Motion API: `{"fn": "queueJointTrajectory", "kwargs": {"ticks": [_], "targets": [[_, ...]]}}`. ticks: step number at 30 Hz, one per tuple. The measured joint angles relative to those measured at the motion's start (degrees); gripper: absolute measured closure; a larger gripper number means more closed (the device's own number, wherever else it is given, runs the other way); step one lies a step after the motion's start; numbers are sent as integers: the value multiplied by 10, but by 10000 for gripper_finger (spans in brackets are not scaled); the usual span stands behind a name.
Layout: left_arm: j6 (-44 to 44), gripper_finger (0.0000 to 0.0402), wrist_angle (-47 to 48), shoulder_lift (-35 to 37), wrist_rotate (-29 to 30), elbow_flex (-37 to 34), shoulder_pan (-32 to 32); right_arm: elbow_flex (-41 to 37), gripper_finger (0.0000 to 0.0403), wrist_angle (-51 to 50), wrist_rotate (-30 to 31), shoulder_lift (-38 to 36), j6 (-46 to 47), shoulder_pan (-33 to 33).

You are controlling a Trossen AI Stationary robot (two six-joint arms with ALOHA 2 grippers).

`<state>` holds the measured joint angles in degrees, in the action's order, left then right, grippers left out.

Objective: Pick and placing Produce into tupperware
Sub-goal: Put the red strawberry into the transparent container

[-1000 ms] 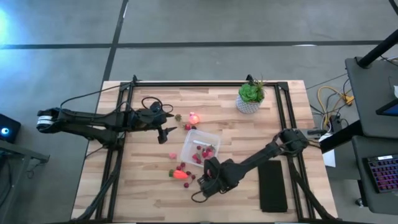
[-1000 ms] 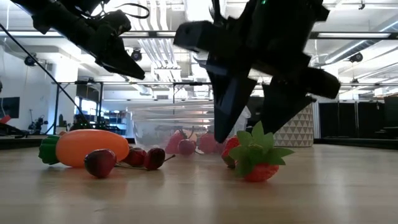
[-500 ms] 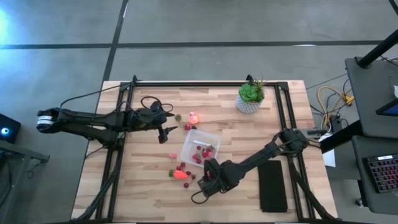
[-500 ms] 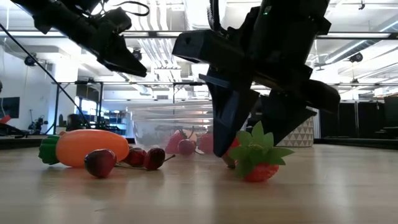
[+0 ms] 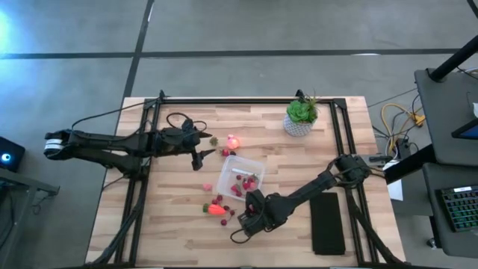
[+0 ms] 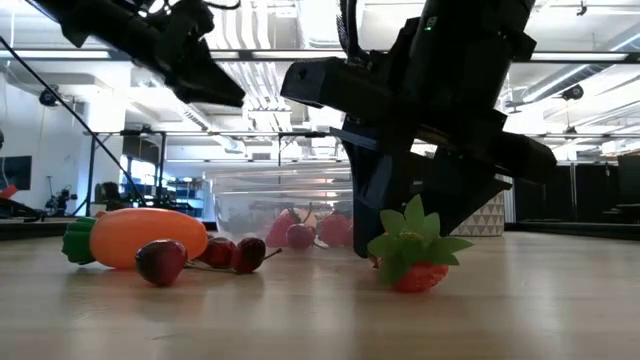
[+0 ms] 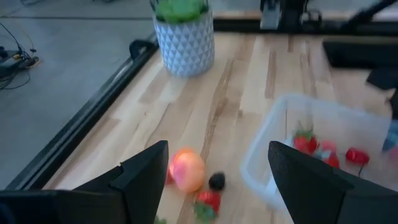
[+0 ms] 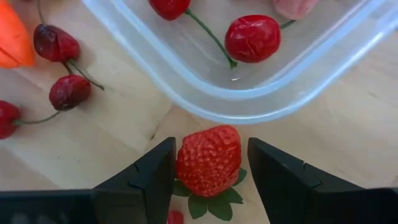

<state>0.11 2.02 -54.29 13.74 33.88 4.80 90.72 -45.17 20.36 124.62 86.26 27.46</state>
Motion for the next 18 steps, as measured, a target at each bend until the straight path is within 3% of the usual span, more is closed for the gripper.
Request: {"fn": "queueJointTrajectory", "kwargs": {"ticks": [8, 13, 18], "targets": [[-159, 139, -124, 0, 0, 5, 0, -5, 212, 1, 3, 0, 27, 0], [-174, 139, -130, 0, -3, 5, 0, -5, 214, 1, 7, 0, 24, 0], [-174, 139, -130, 0, -3, 5, 0, -5, 242, 2, 7, 0, 2, 6]]}}
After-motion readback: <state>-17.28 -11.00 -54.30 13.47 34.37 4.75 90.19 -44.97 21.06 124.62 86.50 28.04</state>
